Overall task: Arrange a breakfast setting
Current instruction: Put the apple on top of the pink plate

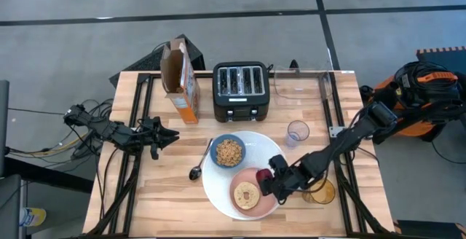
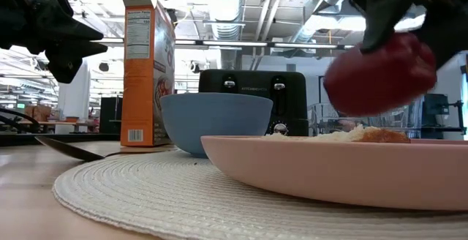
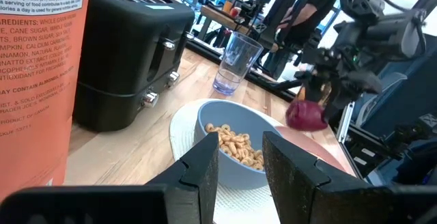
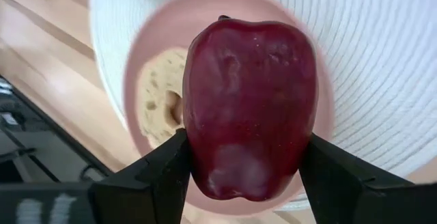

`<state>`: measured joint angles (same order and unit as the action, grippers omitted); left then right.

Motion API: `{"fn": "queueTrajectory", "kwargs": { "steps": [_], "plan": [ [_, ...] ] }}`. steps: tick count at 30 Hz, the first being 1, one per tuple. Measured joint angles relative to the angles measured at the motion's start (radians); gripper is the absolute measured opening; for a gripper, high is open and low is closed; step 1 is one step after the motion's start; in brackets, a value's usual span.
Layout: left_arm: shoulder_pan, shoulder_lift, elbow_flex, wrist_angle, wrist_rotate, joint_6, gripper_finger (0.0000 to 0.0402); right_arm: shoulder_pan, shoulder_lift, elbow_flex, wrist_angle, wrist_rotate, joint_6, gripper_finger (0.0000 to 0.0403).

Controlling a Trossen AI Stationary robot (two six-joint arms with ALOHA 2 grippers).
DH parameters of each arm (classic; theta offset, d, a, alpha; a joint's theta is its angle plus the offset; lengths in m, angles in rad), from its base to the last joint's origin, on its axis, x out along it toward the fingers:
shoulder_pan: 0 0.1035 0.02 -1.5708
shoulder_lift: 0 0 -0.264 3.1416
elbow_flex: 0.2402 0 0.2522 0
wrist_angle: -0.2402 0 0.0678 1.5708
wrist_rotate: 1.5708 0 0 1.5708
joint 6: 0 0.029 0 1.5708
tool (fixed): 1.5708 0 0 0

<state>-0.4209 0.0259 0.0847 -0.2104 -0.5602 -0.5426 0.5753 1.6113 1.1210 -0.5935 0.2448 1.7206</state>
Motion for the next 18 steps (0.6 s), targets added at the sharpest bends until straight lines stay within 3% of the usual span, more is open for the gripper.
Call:
{"fn": "queueTrajectory", "kwargs": {
  "steps": [18],
  "plan": [
    [0.0,0.0,0.0,0.0,0.0,0.0,0.01,-0.003,0.076,0.0,0.055,-0.063,-0.001,0.0273]
  ]
}}
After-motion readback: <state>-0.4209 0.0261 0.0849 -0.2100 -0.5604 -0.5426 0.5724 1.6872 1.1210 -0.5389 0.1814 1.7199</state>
